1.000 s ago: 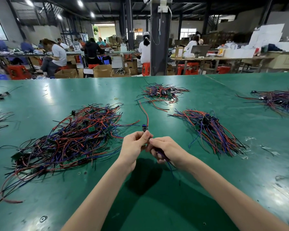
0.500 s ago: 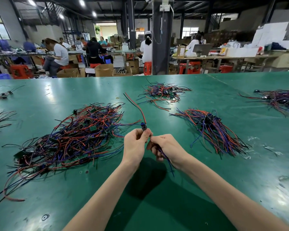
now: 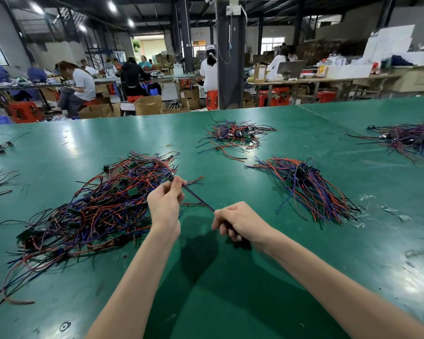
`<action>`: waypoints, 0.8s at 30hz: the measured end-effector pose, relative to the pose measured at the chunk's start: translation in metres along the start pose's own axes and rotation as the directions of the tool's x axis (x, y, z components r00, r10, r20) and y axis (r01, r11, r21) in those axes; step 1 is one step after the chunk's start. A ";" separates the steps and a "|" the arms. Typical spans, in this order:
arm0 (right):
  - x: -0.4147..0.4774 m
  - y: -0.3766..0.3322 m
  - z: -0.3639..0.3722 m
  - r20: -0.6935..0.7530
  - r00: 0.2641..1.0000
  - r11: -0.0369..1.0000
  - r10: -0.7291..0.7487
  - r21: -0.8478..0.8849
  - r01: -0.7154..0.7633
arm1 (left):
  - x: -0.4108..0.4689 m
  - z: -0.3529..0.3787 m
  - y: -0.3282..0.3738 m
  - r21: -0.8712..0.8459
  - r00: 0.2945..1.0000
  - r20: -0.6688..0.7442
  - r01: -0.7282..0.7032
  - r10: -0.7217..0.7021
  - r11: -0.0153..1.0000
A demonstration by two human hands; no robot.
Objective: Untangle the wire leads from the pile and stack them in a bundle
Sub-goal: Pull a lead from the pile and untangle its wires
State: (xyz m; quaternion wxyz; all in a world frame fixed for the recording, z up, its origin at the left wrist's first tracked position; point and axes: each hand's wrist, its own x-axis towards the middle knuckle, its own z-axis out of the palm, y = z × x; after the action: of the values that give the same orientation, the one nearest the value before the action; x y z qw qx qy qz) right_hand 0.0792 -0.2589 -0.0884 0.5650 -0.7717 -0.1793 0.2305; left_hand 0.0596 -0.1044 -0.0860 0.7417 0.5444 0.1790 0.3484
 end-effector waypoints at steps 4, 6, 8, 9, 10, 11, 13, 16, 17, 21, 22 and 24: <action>-0.001 -0.001 0.001 -0.028 0.999 0.998 0.017 -0.062 -0.018 | 0.001 -0.002 -0.001 -0.007 1.000 -0.015 0.004 -0.004 1.000; -0.001 0.001 -0.001 -0.058 0.998 0.995 0.012 -0.100 -0.018 | 0.002 -0.002 -0.001 0.005 1.000 -0.015 -0.007 0.007 1.000; -0.002 0.001 -0.003 -0.088 0.996 0.992 -0.009 -0.128 -0.003 | 0.002 -0.002 -0.001 0.020 1.000 -0.012 -0.023 0.023 1.000; -0.002 0.002 -0.004 -0.099 0.995 0.990 -0.020 -0.141 0.006 | 0.002 -0.002 -0.001 0.028 1.000 -0.012 -0.028 0.028 0.999; -0.002 0.003 -0.005 -0.108 0.994 0.986 -0.036 -0.165 0.018 | 0.002 -0.002 -0.001 0.034 0.999 -0.015 -0.031 0.032 0.999; -0.002 0.003 -0.005 -0.118 0.991 0.980 -0.057 -0.196 0.033 | 0.001 -0.002 -0.001 0.036 0.999 -0.016 -0.033 0.034 0.999; -0.001 0.004 -0.005 -0.140 0.985 0.960 -0.101 -0.272 0.060 | 0.000 -0.002 -0.003 0.037 0.999 -0.009 -0.030 0.030 0.999; -0.002 0.004 -0.011 -0.013 0.997 0.937 -0.078 -0.343 0.069 | -0.002 -0.001 -0.004 0.023 1.000 0.024 0.001 -0.001 1.000; -0.004 0.002 -0.016 0.089 0.995 0.948 -0.036 -0.312 0.062 | -0.002 0.000 -0.003 0.002 0.999 0.034 0.021 -0.021 1.000; -0.005 -0.010 -0.047 0.330 0.943 0.989 0.052 -0.148 -0.002 | -0.005 0.002 0.004 -0.100 0.990 0.097 0.112 -0.102 0.989; -0.003 -0.011 -0.054 0.327 0.943 0.994 0.058 -0.111 -0.022 | -0.007 0.003 0.005 -0.111 0.985 0.123 0.132 -0.118 0.985; 0.002 -0.012 -0.059 0.291 0.956 0.998 0.039 -0.063 -0.022 | -0.012 0.007 0.007 -0.119 0.972 0.179 0.176 -0.153 0.977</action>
State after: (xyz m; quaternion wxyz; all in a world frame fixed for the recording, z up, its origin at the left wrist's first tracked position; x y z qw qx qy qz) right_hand 0.1135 -0.3011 -0.0626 0.5057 -0.7483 -0.2555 0.3450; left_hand 0.0535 -0.1172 -0.0788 0.8155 0.5041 0.1363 0.2496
